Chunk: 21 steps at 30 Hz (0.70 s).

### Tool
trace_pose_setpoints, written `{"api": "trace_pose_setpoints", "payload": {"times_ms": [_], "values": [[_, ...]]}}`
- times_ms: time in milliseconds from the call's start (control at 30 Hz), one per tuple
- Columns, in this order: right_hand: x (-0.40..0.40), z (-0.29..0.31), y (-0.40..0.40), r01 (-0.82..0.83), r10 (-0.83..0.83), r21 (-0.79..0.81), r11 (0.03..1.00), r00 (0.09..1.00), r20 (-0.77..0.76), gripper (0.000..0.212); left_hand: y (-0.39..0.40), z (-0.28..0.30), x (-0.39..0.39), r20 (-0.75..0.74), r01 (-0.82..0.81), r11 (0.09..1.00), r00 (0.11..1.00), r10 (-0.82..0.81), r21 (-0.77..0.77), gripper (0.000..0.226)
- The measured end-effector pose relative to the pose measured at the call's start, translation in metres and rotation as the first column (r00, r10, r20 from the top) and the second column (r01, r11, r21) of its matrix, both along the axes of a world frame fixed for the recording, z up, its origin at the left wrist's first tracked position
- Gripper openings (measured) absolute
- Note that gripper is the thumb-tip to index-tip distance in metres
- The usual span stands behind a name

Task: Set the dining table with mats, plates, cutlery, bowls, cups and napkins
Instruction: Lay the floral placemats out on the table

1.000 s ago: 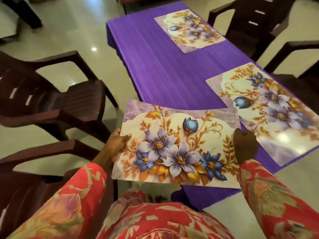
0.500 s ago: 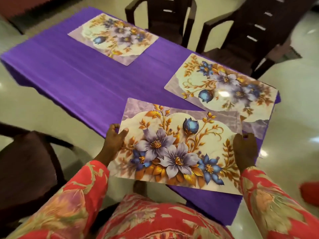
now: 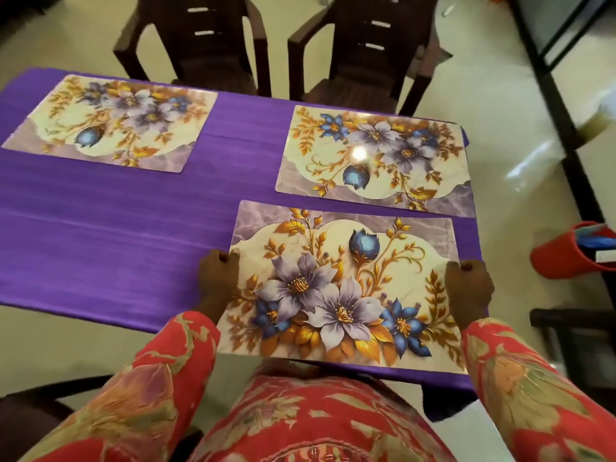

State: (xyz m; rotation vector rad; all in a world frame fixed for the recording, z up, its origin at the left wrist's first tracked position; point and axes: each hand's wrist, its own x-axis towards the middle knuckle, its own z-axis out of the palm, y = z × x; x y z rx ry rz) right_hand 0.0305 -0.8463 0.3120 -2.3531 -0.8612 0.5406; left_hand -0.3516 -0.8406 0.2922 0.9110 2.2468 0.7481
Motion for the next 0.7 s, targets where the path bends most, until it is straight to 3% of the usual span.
{"api": "trace_pose_setpoints", "payload": {"times_ms": [233, 700], "values": [[0.011, -0.003, -0.016, 0.058, -0.059, -0.061, 0.996, 0.998, -0.019, 0.03, 0.016, -0.005, 0.011, -0.002, -0.019, 0.998, 1.0, 0.019, 0.055, 0.026], [0.027, 0.003, -0.018, 0.064, -0.068, -0.054, 0.997, 0.993, -0.091, 0.029, 0.015, -0.005, 0.007, 0.079, -0.064, 0.998, 0.995, 0.065, -0.016, 0.024]]}}
